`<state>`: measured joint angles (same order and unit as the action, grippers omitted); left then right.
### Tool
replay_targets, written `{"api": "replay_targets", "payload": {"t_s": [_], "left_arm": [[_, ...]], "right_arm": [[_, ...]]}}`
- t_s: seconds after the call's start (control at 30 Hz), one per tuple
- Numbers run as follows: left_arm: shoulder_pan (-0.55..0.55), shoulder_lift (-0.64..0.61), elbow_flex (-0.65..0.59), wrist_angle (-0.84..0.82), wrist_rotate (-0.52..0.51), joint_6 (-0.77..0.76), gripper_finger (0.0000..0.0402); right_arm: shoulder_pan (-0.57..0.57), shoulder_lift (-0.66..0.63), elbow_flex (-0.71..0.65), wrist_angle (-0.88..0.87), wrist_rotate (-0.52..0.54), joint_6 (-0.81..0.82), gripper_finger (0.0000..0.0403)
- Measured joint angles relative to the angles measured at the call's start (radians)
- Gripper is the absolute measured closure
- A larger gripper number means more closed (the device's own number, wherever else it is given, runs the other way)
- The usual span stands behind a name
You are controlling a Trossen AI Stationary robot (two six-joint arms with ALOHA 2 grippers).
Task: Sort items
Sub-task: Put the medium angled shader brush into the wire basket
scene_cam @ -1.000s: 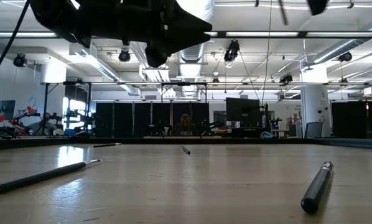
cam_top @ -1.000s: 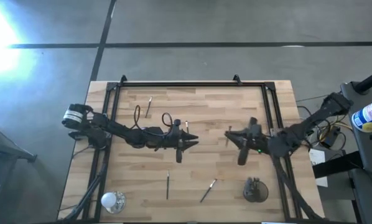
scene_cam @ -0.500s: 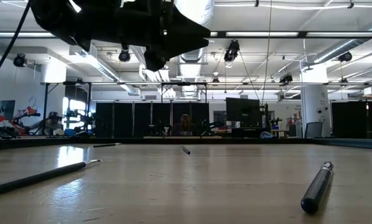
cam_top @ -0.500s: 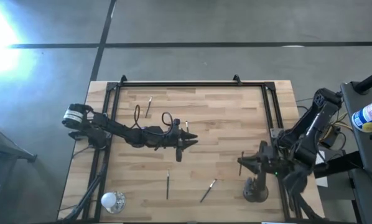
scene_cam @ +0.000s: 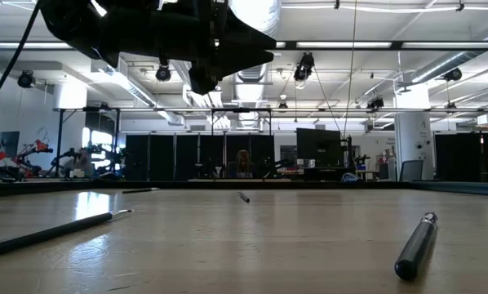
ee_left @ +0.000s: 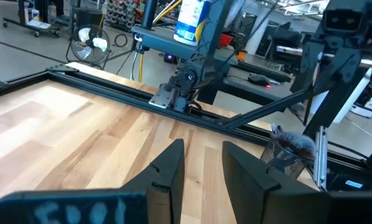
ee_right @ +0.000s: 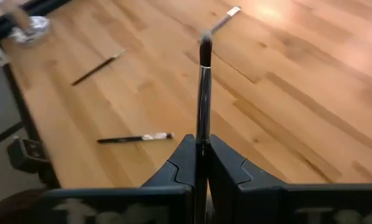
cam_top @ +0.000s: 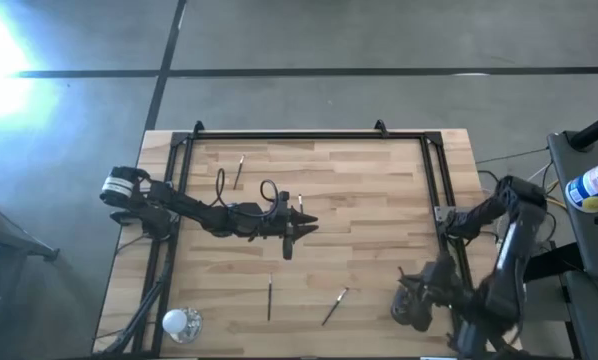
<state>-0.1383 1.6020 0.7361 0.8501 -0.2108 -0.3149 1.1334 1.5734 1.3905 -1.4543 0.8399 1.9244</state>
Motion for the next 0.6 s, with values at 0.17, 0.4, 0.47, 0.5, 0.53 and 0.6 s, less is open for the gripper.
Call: {"api": "replay_targets", "payload": {"t_s": [0.17, 0.4, 0.47, 0.5, 0.53, 0.6], "left_arm": [[0.0, 0.0, 0.0, 0.0, 0.0, 0.003, 0.0301], [0.0, 0.0, -0.003, 0.003, 0.0, -0.005, 0.0301], [0.0, 0.0, -0.004, 0.002, 0.0, -0.006, 0.0301], [0.0, 0.0, -0.004, 0.001, 0.0, -0.006, 0.0301], [0.0, 0.0, -0.004, 0.002, 0.0, -0.006, 0.0301], [0.0, 0.0, -0.004, 0.002, 0.0, -0.006, 0.0301]], "right_arm": [[0.055, 0.137, 0.028, -0.116, -0.012, 0.219, 0.0389], [0.062, 0.239, 0.018, -0.115, -0.031, 0.243, 0.0389], [0.075, 0.257, 0.024, -0.116, -0.03, 0.243, 0.0389], [0.081, 0.265, 0.025, -0.116, -0.029, 0.243, 0.0389], [0.088, 0.274, 0.025, -0.116, -0.03, 0.243, 0.0389], [0.104, 0.293, 0.025, -0.116, -0.03, 0.243, 0.0389]]}}
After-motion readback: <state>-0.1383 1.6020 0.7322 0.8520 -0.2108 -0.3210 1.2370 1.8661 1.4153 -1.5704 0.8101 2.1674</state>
